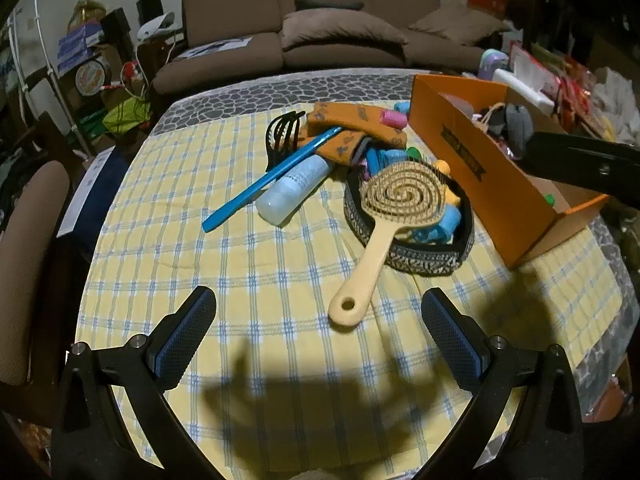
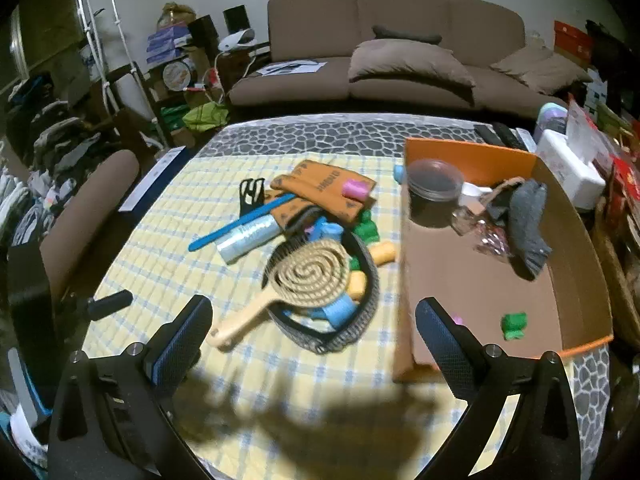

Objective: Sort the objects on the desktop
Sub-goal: 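Reach the left tool toward the beige spiral hairbrush handle in the basket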

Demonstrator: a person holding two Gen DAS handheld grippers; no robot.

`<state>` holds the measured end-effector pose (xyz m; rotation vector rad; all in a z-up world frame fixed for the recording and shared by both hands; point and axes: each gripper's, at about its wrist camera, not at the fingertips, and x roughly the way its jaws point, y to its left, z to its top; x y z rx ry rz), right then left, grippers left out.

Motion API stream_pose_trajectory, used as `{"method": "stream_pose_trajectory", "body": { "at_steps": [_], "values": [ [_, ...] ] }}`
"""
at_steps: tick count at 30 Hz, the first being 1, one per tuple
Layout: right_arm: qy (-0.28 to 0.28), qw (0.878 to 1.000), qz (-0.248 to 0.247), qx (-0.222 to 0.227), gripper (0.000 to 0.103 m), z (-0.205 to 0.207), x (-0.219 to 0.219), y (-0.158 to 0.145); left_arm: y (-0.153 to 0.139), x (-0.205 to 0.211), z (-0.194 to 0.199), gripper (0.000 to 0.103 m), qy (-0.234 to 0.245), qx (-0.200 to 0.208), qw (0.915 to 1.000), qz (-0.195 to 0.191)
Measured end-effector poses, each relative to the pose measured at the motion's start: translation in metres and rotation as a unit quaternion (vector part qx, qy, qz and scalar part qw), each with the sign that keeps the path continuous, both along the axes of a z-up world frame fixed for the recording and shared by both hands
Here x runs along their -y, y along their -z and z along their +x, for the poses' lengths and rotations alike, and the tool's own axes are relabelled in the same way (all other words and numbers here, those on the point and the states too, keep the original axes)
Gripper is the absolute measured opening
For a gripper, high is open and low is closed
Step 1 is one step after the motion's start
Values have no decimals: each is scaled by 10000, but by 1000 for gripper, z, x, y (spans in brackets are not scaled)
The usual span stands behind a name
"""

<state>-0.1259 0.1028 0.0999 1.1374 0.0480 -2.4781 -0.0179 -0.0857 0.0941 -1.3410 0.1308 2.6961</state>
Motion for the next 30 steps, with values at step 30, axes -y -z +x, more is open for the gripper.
{"method": "stream_pose_trajectory", "body": {
  "at_steps": [30],
  "values": [
    [-339, 9958, 202, 827, 91, -87, 50, 67, 55, -26, -42, 79, 468, 607, 9958, 506]
  ]
}}
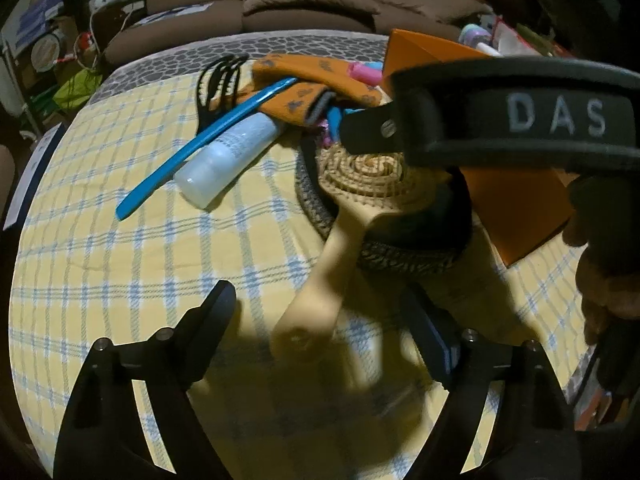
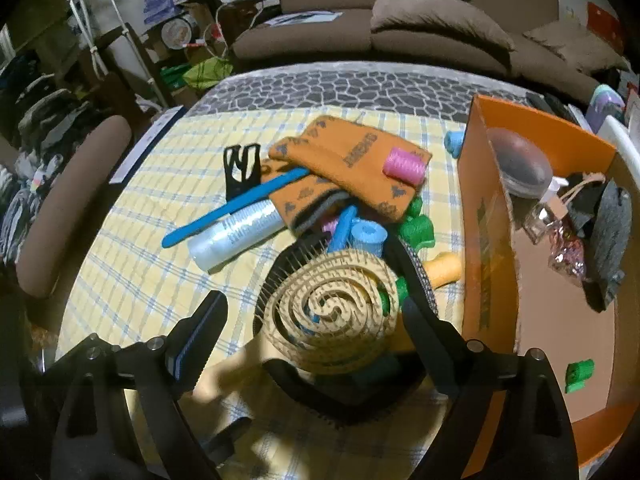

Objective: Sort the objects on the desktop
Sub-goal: 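Reach the left tool toward the beige spiral hairbrush handle in the basket, then close the left tool on the hairbrush handle and lift it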

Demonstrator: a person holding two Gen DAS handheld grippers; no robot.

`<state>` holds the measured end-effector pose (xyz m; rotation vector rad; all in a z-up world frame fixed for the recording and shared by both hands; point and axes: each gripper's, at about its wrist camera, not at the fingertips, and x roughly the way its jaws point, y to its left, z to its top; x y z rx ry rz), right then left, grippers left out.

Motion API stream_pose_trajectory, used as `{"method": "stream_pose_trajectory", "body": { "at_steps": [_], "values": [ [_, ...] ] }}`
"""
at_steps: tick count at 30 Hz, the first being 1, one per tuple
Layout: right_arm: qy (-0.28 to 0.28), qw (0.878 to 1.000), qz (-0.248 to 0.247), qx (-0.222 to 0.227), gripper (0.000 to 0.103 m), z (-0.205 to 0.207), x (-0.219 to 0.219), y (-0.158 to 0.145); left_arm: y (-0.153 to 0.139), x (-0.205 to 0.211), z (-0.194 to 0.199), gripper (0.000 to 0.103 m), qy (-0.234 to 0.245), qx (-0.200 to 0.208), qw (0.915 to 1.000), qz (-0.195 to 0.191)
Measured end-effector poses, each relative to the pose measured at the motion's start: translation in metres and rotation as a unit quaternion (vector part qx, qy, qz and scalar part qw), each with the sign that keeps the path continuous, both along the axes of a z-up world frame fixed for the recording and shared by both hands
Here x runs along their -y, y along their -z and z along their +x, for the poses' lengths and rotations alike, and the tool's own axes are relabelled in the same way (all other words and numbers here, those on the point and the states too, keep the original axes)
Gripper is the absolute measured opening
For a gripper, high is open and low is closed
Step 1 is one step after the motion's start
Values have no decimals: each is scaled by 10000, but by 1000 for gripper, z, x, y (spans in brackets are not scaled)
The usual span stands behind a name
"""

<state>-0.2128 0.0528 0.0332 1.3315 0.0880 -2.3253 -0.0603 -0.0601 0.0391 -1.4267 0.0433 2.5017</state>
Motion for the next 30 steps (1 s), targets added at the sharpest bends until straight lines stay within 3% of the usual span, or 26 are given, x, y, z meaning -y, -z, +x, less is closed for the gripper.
{"method": "stream_pose_trajectory", "body": {
  "at_steps": [2, 3, 5, 10, 13, 14, 22, 26, 30],
  "values": [
    [-37, 9999, 117, -40, 91, 0, 3, 2, 3, -4, -6, 75, 7, 1, 10000, 2],
    [-61, 9998, 169, -45, 91, 1, 4, 3, 4, -6, -10, 66, -8, 16, 10000, 1],
    [-87, 9996, 242, -81, 90, 1, 6, 5, 8, -7, -17, 59, -12, 109, 9998, 144],
    [-143, 9995, 258, -87, 84, -1, 3, 4, 10, -8, -22, 53, 89, 203, 9993, 303],
    [-45, 9994, 280, -198, 84, -3, -4, -3, 11, -6, -24, 39, 193, 254, 9984, 468],
    [-9, 9994, 254, -231, 84, -4, -6, -6, 12, -6, -24, 25, 178, 275, 9983, 473],
    [180, 9988, -426, -146, 84, -2, -29, -21, 15, 7, -29, 25, 52, 543, 9930, 1047],
    [121, 9927, -1170, 284, 84, 0, -35, -19, 22, 21, -35, 25, -118, 916, 9814, 1685],
    [180, 9779, -1774, 1087, 84, -1, -29, -3, 30, 34, -39, 25, -297, 1200, 9661, 2267]
  ]
}}
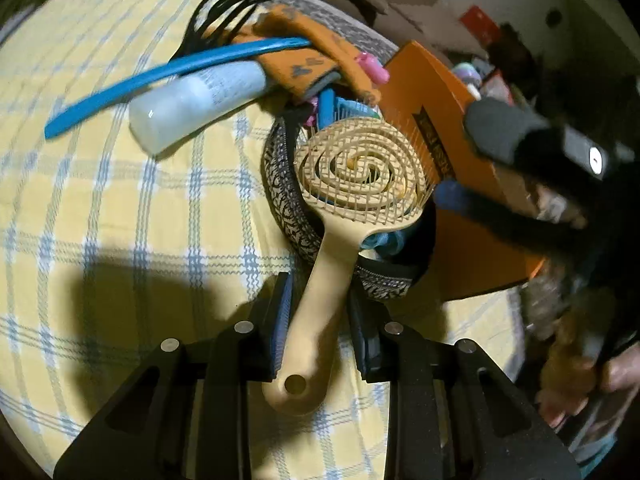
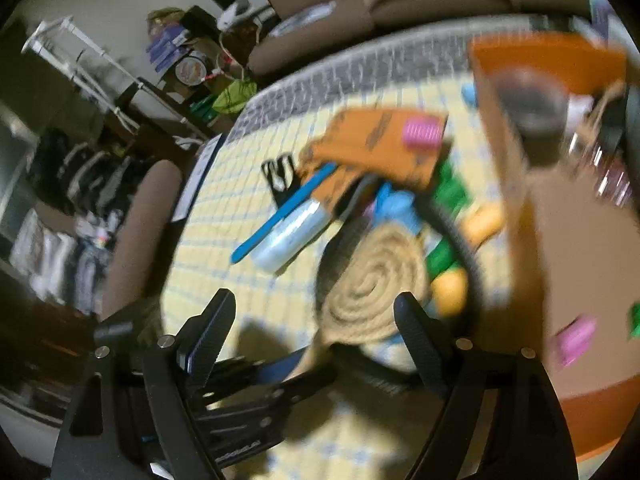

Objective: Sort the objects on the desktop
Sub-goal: 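Close the left tool on the hairbrush handle and lift it, then carry the hairbrush with the left tool over the cardboard box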

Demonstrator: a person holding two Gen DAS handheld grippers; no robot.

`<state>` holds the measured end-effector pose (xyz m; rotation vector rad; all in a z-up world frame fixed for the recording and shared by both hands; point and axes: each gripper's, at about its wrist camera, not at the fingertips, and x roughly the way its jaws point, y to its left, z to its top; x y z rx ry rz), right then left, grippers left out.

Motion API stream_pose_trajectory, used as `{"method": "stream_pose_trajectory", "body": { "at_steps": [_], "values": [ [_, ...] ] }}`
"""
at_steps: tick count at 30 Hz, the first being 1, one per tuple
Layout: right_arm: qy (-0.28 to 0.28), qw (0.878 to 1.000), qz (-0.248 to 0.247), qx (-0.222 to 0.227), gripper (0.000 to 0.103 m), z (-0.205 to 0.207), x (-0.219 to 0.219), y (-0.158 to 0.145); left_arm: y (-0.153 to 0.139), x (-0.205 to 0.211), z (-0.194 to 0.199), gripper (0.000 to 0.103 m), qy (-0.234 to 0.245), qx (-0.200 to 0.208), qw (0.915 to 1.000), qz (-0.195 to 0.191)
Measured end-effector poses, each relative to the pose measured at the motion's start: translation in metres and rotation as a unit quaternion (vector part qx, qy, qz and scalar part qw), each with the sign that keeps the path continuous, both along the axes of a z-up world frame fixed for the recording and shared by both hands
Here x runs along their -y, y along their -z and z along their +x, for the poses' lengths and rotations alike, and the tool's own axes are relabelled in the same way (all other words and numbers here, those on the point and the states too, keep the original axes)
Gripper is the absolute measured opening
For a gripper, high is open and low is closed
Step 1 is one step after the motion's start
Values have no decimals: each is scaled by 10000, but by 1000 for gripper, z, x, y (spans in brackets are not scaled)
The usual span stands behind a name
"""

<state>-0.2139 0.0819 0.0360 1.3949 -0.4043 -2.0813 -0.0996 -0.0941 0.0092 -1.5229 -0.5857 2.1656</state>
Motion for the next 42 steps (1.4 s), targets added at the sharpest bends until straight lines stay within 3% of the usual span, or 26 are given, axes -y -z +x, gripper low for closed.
{"method": "stream_pose_trajectory", "body": {
  "at_steps": [7, 14, 20, 23, 29, 32, 33, 42],
  "values": [
    [253, 9987, -335, 293, 85, -3, -2, 10, 10, 8, -9, 26, -161, 389, 9975, 571],
    [444, 9985, 29, 329, 85, -1, -6, 10, 23, 15, -16, 28, -345, 693, 9904, 1149],
    [594, 9971, -135, 454, 83, -12, -7, 29, 19, 7, -22, 28, -253, 649, 9926, 997],
    [669, 9959, -314, 527, 65, -18, -5, 39, 15, 4, -19, 28, -190, 560, 9947, 847],
    [690, 9957, -221, 577, 64, -22, -4, 53, 4, -11, -9, 26, 14, 334, 9988, 347],
    [636, 9972, -192, 337, 38, -20, -6, 47, -1, -17, -8, 25, 91, 270, 9993, 233],
    [614, 9975, -228, 272, 35, -19, -7, 45, -4, -21, -7, 24, 111, 213, 9996, 176],
    [457, 9977, -506, 66, 31, -14, -5, 29, -18, -31, -2, 23, 181, -62, 9998, 104]
  ]
}}
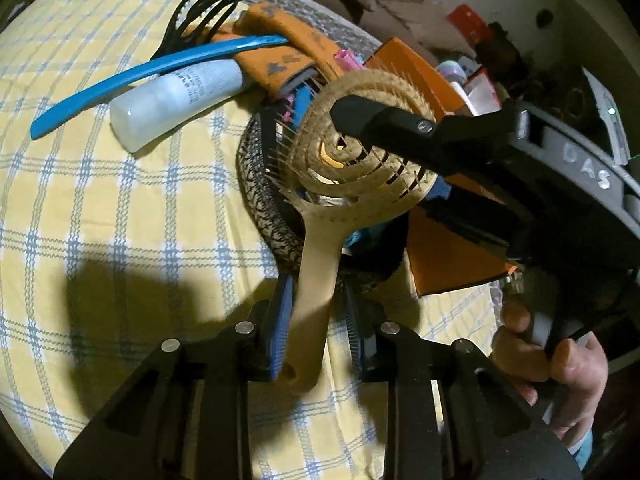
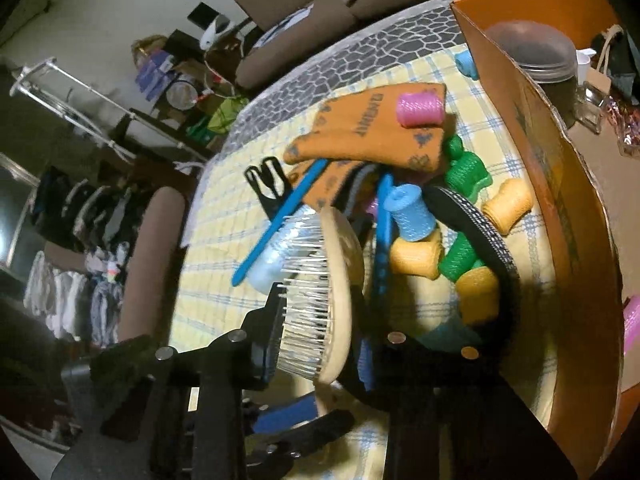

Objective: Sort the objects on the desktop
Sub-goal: 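Carry the hairbrush with the left tool over the cardboard box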

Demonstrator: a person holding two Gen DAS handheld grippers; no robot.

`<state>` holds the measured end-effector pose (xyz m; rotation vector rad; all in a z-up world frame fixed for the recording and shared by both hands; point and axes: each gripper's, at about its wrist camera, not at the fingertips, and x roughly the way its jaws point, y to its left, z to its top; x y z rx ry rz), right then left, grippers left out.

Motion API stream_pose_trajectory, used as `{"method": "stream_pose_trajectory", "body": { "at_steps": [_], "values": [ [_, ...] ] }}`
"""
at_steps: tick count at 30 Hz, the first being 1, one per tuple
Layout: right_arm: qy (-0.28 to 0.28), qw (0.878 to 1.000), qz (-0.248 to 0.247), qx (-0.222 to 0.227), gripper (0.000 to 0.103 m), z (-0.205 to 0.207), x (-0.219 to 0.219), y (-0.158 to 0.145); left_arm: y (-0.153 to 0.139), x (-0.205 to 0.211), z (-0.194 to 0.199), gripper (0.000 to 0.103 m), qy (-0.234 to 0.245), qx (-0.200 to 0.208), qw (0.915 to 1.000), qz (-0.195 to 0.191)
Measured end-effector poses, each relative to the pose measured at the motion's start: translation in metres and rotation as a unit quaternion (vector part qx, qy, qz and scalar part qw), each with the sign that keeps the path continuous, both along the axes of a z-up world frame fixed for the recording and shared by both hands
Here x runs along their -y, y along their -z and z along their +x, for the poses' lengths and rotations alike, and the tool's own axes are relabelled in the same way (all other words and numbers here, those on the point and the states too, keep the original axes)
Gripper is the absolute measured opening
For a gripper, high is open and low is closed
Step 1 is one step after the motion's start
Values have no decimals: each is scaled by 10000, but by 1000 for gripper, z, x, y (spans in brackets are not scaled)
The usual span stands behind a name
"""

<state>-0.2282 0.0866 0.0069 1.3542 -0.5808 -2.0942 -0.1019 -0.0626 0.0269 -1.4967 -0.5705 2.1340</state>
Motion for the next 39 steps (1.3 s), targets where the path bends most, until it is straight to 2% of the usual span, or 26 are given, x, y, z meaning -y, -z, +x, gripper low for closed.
{"method": "stream_pose_trajectory", "body": {
  "at_steps": [6, 8, 11, 22, 26, 28, 34, 39],
  "values": [
    [-94, 9997, -237, -47, 29, 3, -2, -8, -2, -33, -9, 27, 64, -282, 9976, -626],
    [-106, 9994, -340, -20, 29, 3, -3, -10, 0, -34, -8, 27, 87, -263, 9977, -619],
    [-137, 9986, -512, -9, 29, 4, -7, -14, -4, -42, -9, 19, 118, -358, 9971, -662],
    [-129, 9954, -944, -129, 31, 7, -26, -34, -37, -68, -6, 19, 165, -770, 9927, -912],
    [-241, 9929, -1158, -108, 32, 9, -33, -40, -46, -44, 16, 18, 256, -820, 9934, -755],
    [-247, 9928, -1165, -121, 32, 9, -35, -43, -58, -38, 22, 18, 209, -963, 9916, -836],
    [-220, 9879, -1500, -341, 32, 15, -49, -61, -86, -58, 23, 18, 269, -1156, 9884, -948],
    [-31, 9809, -1841, -633, 32, 19, -78, -80, -110, -81, 19, 18, 458, -1387, 9838, -1035]
  ]
}}
